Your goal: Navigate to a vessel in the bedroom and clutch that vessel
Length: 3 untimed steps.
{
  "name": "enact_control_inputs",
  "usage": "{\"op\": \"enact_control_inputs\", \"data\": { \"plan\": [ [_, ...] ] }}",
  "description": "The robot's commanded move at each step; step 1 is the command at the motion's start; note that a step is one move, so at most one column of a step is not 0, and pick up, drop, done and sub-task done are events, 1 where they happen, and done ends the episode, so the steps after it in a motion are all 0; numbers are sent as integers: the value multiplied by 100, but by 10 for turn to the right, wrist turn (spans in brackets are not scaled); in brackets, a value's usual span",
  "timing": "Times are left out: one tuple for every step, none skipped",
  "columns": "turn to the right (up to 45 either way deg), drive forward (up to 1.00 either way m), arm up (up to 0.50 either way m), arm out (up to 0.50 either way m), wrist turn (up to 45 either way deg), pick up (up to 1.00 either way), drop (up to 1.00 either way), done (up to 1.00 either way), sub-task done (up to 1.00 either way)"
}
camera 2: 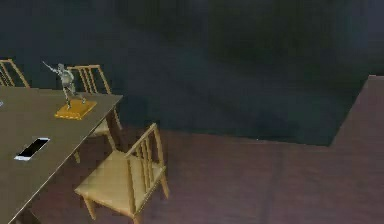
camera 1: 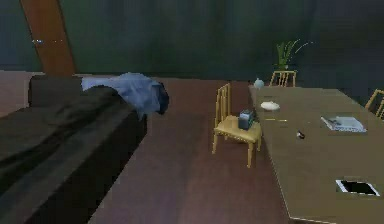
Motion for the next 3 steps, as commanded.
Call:
{"op": "enact_control_inputs", "data": {
  "plan": [
    [0, 100, 0, 0, 0, 0, 0, 0, 0],
    [-390, 0, 0, 0, 0, 0, 0, 0, 0],
    [450, 0, 0, 0, 0, 0, 0, 0, 0]
  ]
}}
